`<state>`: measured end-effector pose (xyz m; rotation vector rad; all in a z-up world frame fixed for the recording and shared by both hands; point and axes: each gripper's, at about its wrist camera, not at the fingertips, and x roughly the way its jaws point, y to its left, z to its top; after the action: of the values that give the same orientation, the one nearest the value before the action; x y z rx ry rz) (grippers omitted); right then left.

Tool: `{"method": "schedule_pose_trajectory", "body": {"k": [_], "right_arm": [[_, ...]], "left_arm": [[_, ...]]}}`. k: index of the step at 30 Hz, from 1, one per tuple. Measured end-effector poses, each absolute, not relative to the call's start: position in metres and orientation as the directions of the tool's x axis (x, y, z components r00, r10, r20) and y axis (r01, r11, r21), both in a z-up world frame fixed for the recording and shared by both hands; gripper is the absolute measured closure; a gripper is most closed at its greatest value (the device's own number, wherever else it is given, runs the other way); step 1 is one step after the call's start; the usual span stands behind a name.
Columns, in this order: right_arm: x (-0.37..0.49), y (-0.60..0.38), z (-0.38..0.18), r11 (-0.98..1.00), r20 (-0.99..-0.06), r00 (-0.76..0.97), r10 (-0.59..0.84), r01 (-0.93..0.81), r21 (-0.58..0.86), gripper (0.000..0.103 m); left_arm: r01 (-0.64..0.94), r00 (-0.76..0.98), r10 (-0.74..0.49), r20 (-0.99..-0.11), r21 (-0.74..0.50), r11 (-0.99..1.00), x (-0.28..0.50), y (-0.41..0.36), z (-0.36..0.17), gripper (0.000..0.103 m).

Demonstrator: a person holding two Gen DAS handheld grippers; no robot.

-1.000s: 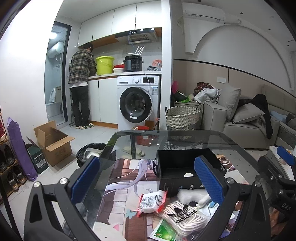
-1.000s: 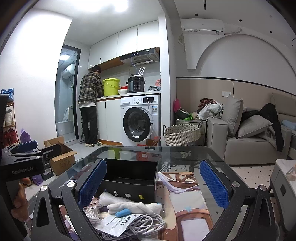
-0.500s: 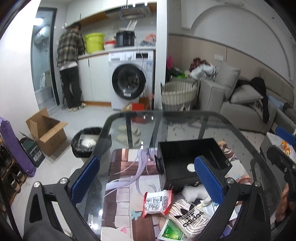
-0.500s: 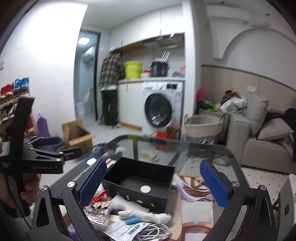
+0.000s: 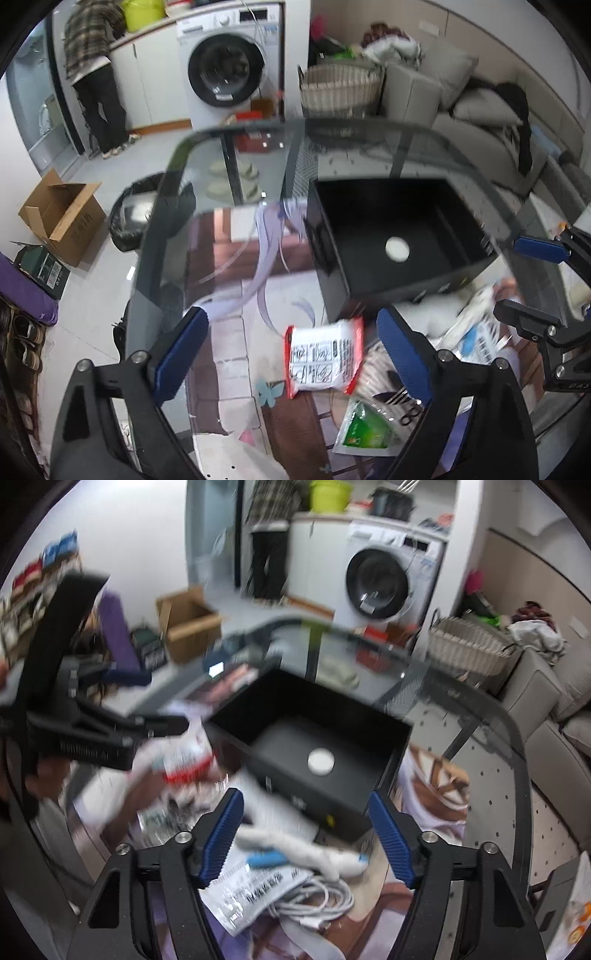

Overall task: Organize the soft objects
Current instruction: 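Grasp the red-edged white packet with the left tool while the right tool grasps the white glove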

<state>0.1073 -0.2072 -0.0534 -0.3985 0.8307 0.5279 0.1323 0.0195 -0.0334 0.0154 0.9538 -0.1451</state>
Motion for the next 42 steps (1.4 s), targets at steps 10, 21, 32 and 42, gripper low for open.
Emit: {"method": "schedule_pose_trajectory", "body": {"k": [10,21,32,42], "right_arm": [[0.119,-0.217,-0.107,0.762,-0.884,0.411,0.224,-0.639,-0.104,0.038],[0.117,-0.217,-0.118,0.747,-0.878,0.413,0.244,-0.657,-0.101,0.038],[0.108,-0.213,-0.111,0.719,-0.876,0.415,0.248,-0.685,-0.121,0.07],[0.085,-0.233,-0.079,0.729,-0.852,0.421,0.31,-0.68,-0.071,0.094]], "left_arm": [[0.192,0.469,-0.107,-0.877,-0.017,0.981,0.142,0.007,-0.068,0.02],[0.198,0.396,-0.11,-0.911,-0.032,0.98,0.15,0.005,-0.091,0.046],[0.25,0.415,-0.16,-0.896,-0.057,0.967,0.129,0.002,-0.07,0.049],[0.322,0.444,-0.229,-0.866,-0.085,0.943,0.094,-0.002,-0.048,0.049]]}}
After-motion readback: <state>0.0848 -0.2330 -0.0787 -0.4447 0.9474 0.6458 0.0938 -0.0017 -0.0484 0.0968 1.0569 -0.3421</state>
